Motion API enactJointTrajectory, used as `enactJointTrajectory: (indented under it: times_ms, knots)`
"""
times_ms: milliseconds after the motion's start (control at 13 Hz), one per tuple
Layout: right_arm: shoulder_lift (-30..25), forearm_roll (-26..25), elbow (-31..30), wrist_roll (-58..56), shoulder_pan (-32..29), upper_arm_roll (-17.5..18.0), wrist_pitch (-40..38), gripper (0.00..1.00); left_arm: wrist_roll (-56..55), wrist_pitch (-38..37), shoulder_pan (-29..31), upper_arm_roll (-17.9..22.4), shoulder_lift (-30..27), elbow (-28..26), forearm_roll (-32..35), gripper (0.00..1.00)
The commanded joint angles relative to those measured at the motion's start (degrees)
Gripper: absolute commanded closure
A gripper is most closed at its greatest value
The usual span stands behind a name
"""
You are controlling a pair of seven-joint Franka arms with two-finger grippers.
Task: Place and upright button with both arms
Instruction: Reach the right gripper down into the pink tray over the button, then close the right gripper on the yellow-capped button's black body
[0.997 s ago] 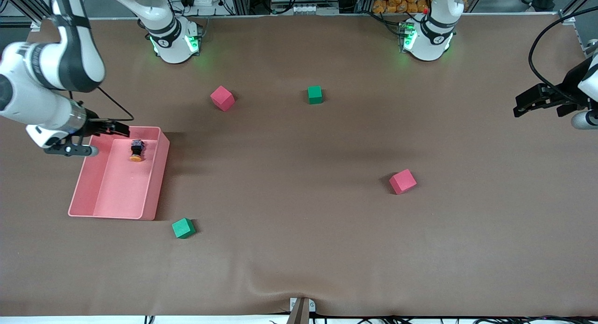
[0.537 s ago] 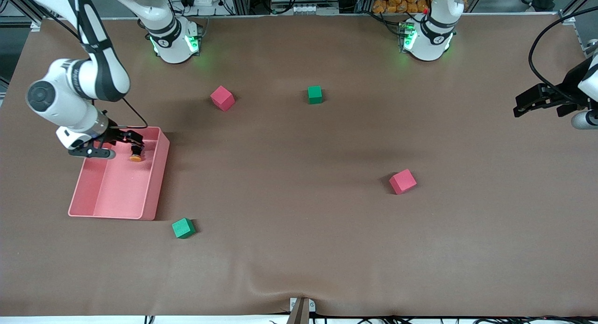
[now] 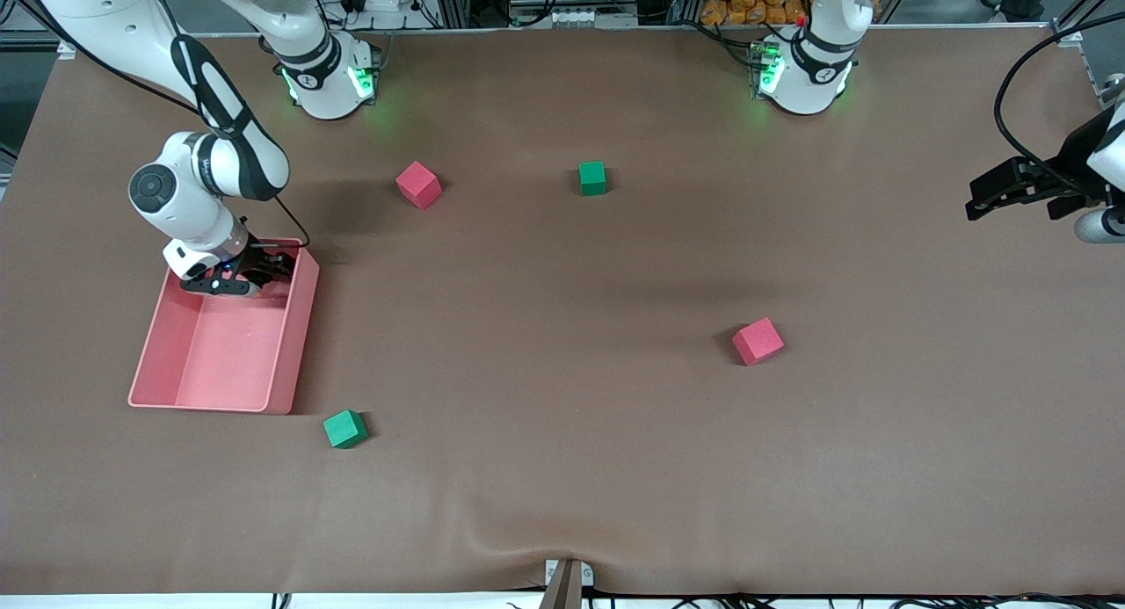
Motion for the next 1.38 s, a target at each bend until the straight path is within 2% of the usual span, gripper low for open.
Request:
enactJointTrajectory:
  times_ms: [0, 921, 997, 1074, 1151, 1228, 1304]
  knots:
    - [-0.8, -0.7, -0.4, -0.9, -1.8, 0.6, 1.0, 0.0, 1.1, -0.4, 0.4, -0.4, 0.0, 0.4, -0.1, 0.0]
    - [-0.9, -0.7, -0.4, -2.3, -1.9, 0.6, 0.7, 0.01, 1.2, -0.4, 0.6, -0.4, 0.0, 0.4, -0.1, 0.0]
    - [-0.7, -0.6, -0.4, -2.3, -1.9, 0.6, 0.4, 0.43, 1.2, -0.4, 0.6, -0.4, -0.1, 0.4, -0.1, 0.0]
    - [-0.7, -0.6, -0.3, -2.1, -1.9, 0.6, -0.3, 0.73, 1.2, -0.4, 0.5, -0.4, 0.0, 0.4, -0.1, 0.0]
    - [-0.7, -0.6, -0.3, -1.8, -1.9, 0.7, -0.4, 0.89, 1.2, -0.4, 0.5, -0.4, 0.0, 0.4, -0.1, 0.0]
    - [-0.7, -0.6, -0.3, -1.7, -1.9, 0.7, -0.4, 0.99, 1.2, -0.4, 0.5, -0.4, -0.1, 0.4, -0.1, 0.0]
    - [-0.7, -0.6, -0.2, -1.6, -1.9, 0.7, -0.4, 1.0, 1.3, -0.4, 0.5, -0.4, 0.0, 0.4, -0.2, 0.0]
